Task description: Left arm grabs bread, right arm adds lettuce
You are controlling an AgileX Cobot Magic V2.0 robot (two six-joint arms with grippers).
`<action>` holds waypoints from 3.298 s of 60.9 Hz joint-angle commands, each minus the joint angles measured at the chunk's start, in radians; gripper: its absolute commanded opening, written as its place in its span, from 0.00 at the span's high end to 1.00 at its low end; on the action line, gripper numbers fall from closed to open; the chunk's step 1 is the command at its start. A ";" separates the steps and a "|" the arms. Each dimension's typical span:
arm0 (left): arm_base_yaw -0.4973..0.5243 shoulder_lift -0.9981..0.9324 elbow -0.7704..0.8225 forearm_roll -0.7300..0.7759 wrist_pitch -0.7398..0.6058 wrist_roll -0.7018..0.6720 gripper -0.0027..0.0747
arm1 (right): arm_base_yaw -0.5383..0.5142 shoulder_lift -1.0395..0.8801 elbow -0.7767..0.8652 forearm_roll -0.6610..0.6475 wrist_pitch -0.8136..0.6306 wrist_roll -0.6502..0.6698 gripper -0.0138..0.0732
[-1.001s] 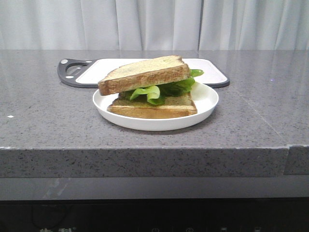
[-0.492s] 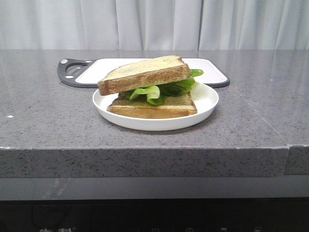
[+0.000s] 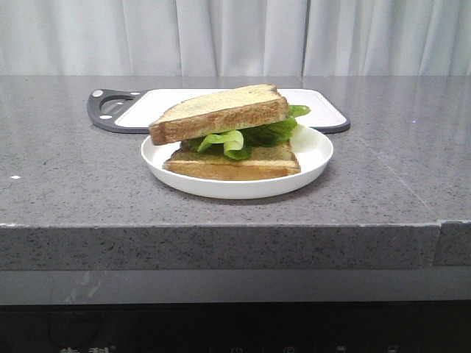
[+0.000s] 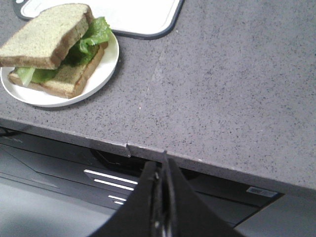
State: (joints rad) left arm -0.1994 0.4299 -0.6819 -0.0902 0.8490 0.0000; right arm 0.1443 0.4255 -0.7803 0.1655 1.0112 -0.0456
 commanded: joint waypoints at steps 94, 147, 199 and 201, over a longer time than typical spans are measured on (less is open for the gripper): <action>0.133 -0.451 0.691 -0.005 -0.891 -0.010 0.99 | -0.004 0.007 -0.023 0.004 -0.059 -0.008 0.98; 0.133 -0.451 0.691 -0.005 -0.890 -0.010 0.99 | -0.075 -0.333 0.590 0.006 -0.769 -0.008 0.98; 0.133 -0.451 0.691 -0.005 -0.890 -0.010 0.99 | -0.075 -0.457 0.804 0.006 -0.942 -0.008 0.98; 0.133 -0.451 0.691 -0.005 -0.890 -0.010 0.99 | -0.075 -0.457 0.804 0.006 -0.942 -0.008 0.98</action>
State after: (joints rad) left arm -0.0687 -0.0035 0.0059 -0.0870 0.0442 0.0000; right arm 0.0753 -0.0100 0.0268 0.1716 0.1585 -0.0473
